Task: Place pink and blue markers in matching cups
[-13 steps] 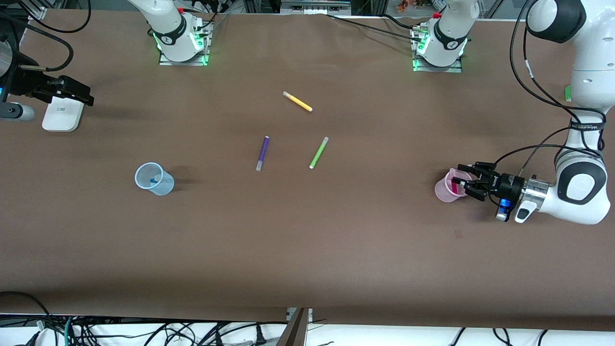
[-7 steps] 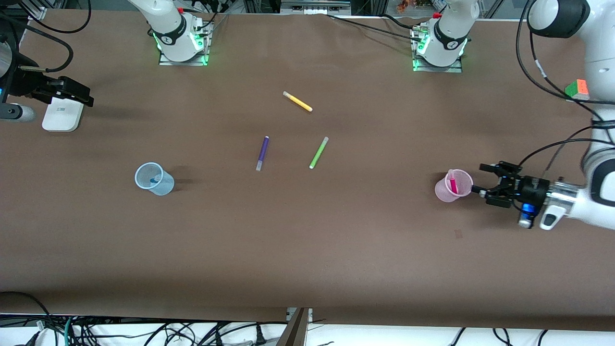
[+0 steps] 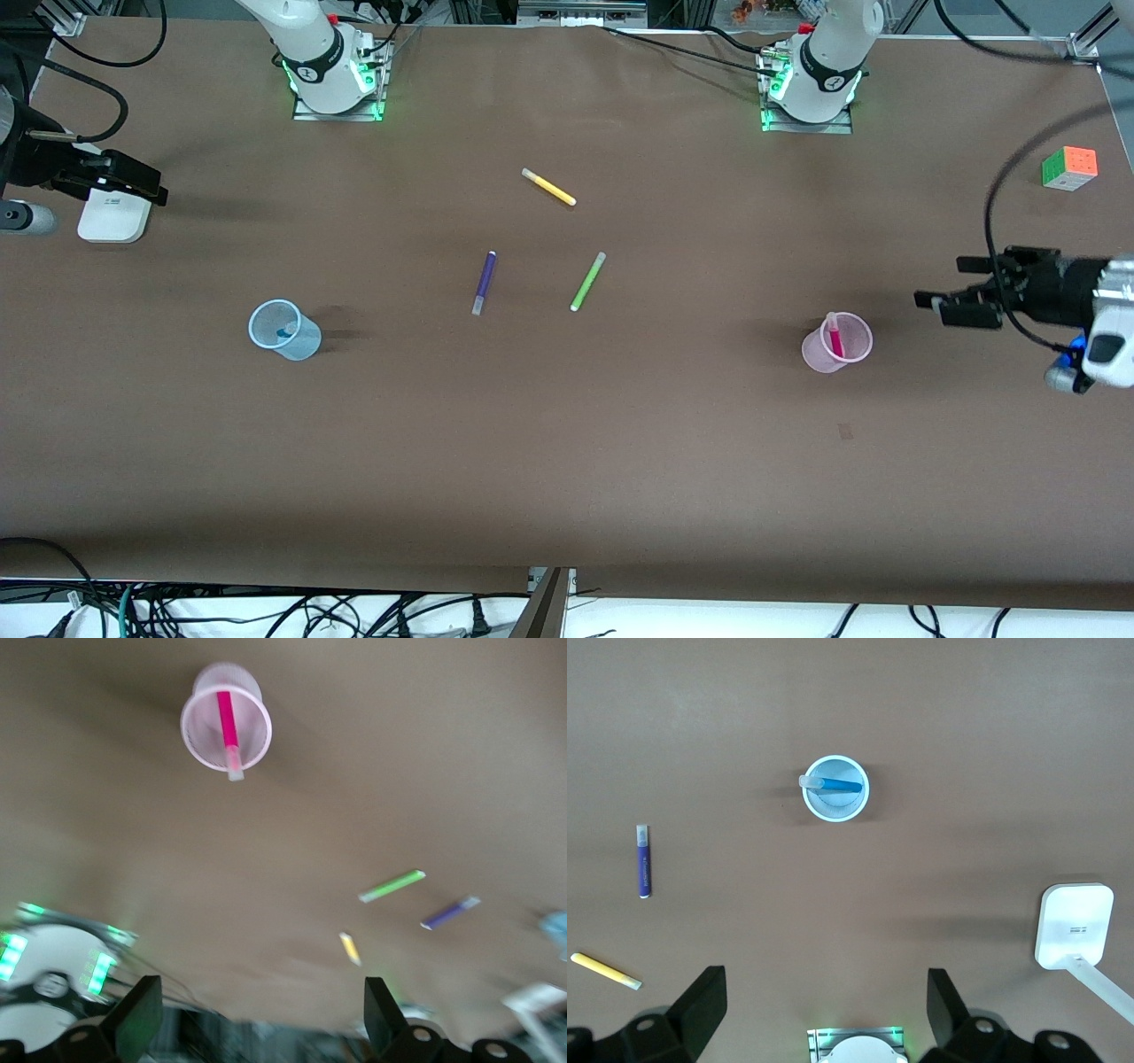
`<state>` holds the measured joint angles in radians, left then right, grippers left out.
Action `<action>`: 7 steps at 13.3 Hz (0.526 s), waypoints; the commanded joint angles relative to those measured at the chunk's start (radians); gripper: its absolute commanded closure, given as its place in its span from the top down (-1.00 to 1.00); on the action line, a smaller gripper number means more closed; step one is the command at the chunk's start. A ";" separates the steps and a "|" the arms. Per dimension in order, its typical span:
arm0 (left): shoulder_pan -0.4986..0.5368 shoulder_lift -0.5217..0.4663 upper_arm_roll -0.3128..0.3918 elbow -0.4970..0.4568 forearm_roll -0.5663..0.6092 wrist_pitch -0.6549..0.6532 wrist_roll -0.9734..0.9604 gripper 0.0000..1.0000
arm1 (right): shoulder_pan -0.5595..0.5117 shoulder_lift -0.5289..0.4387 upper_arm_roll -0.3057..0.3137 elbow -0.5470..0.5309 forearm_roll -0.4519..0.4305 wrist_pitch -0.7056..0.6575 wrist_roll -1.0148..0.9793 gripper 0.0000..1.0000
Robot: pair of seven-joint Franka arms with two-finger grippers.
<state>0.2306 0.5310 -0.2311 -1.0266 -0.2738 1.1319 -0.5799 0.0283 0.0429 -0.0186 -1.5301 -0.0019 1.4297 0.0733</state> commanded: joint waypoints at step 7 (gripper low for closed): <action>-0.113 -0.425 -0.027 -0.519 0.262 0.339 0.426 1.00 | -0.005 0.009 0.005 0.022 -0.024 -0.008 -0.013 1.00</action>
<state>0.0987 0.2620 -0.2555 -1.3072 -0.0373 1.3366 -0.2697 0.0277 0.0431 -0.0188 -1.5285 -0.0091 1.4297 0.0731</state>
